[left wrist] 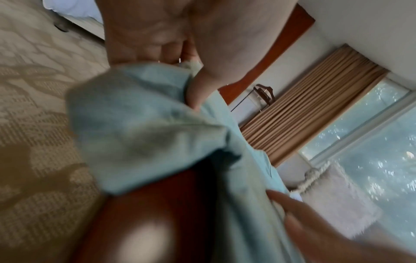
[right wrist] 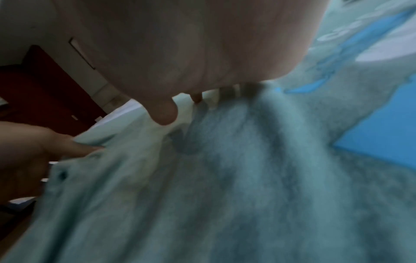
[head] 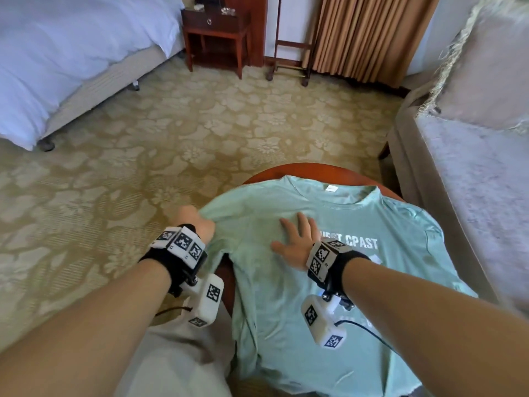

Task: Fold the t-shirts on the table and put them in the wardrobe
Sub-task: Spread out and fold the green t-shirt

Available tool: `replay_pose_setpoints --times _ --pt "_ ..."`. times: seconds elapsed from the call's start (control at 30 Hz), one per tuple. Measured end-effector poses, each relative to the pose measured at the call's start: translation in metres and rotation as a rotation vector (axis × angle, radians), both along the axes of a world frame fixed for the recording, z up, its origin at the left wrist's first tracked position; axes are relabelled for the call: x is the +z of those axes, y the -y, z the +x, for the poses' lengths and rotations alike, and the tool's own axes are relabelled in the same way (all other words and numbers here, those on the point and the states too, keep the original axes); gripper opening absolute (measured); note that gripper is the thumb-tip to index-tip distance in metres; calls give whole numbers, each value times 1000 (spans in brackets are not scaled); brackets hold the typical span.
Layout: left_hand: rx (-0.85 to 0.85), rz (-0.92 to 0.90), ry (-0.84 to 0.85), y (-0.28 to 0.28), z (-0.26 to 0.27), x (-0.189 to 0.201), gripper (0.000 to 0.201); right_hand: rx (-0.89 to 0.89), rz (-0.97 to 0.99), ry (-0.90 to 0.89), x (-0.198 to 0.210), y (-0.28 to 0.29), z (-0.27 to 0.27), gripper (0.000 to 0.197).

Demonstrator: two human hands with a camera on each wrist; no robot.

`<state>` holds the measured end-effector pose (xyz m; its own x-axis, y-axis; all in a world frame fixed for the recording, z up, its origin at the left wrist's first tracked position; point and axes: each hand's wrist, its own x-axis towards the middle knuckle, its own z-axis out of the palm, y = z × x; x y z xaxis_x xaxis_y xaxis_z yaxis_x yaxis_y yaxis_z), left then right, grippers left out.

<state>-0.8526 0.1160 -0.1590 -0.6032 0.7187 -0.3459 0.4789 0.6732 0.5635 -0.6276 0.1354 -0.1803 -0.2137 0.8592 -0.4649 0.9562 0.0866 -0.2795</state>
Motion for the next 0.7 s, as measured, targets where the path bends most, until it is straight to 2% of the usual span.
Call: replay_pose_setpoints --times 0.1,0.17,0.23,0.27,0.3,0.37,0.47,0.53,0.6,0.7 --pt "149 176 7 -10 -25 10 22 -18 46 16 -1 0 -2 80" --pt "279 245 123 -10 -37 5 44 -42 53 33 7 -6 -7 84" --pt "332 155 256 -7 -43 -11 76 -52 68 90 18 -15 -14 90" --pt "325 89 329 -3 -42 -18 82 -56 81 107 22 -18 -19 92" --pt "277 46 408 2 -41 -27 78 -56 88 107 24 -20 -25 92" --pt "136 33 593 10 -31 -39 56 -30 56 77 22 -20 -38 94" --pt "51 90 928 24 -16 -50 54 61 -1 70 10 -12 -51 91" --pt "121 136 1123 31 -13 -54 55 130 26 110 3 -6 -51 83" --pt "190 176 1266 37 -9 -52 51 163 36 143 -1 -4 -49 83" --pt "226 201 1292 45 -8 -49 43 194 10 210 -1 -5 -50 91"
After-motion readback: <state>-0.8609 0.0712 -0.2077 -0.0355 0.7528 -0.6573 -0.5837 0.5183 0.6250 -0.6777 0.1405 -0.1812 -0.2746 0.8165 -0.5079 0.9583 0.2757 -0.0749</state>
